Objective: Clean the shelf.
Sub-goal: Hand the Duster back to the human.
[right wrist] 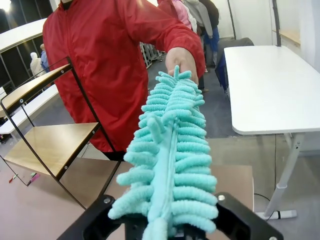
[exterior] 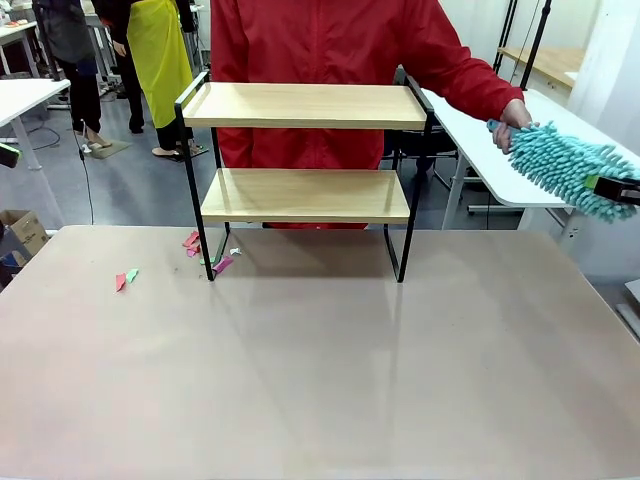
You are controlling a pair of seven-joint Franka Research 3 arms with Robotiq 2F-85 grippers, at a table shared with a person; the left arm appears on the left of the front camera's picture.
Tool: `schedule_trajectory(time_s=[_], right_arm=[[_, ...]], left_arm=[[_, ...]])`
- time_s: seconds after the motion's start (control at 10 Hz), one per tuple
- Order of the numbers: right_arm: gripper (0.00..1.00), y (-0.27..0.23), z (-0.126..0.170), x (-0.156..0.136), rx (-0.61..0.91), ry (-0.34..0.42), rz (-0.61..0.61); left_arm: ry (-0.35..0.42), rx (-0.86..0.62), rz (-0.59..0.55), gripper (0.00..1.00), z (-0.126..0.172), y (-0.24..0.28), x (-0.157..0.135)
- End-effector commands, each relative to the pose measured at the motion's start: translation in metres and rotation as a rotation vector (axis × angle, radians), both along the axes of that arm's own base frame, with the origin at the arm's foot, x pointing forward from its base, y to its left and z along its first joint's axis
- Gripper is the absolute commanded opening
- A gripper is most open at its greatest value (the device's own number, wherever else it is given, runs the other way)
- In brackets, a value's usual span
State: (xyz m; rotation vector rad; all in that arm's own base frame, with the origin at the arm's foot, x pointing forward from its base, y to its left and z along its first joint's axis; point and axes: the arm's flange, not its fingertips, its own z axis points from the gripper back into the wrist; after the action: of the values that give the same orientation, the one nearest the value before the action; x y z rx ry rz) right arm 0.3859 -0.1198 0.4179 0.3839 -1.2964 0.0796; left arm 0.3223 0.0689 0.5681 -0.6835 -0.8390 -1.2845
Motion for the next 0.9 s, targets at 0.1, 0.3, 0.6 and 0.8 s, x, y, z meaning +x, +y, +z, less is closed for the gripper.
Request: schedule_trajectory(time_s=[0.1, 0.3, 0.6, 0.8], right_arm=[[1.00, -0.001, 0.010, 0.003, -0.034, -0.003, 0.027], [0.96, -0.004, 0.036, -0.003, -0.001, -0.021, 0.035], [1.00, -0.017, 0.102, -0.006, 0.129, -0.087, 0.021], [1.00, -0.044, 0.159, -0.005, 0.260, -0.144, -0.031]], left_arm=[[-0.014, -0.017, -0.011, 1.00, 0.002, -0.001, 0.001], [-0.014, -0.017, -0.011, 1.00, 0.002, -0.001, 0.001], [-0.014, -0.017, -0.011, 1.00, 0.002, -0.001, 0.001], [-0.014, -0.017, -0.011, 1.00, 0.002, -0.001, 0.001]])
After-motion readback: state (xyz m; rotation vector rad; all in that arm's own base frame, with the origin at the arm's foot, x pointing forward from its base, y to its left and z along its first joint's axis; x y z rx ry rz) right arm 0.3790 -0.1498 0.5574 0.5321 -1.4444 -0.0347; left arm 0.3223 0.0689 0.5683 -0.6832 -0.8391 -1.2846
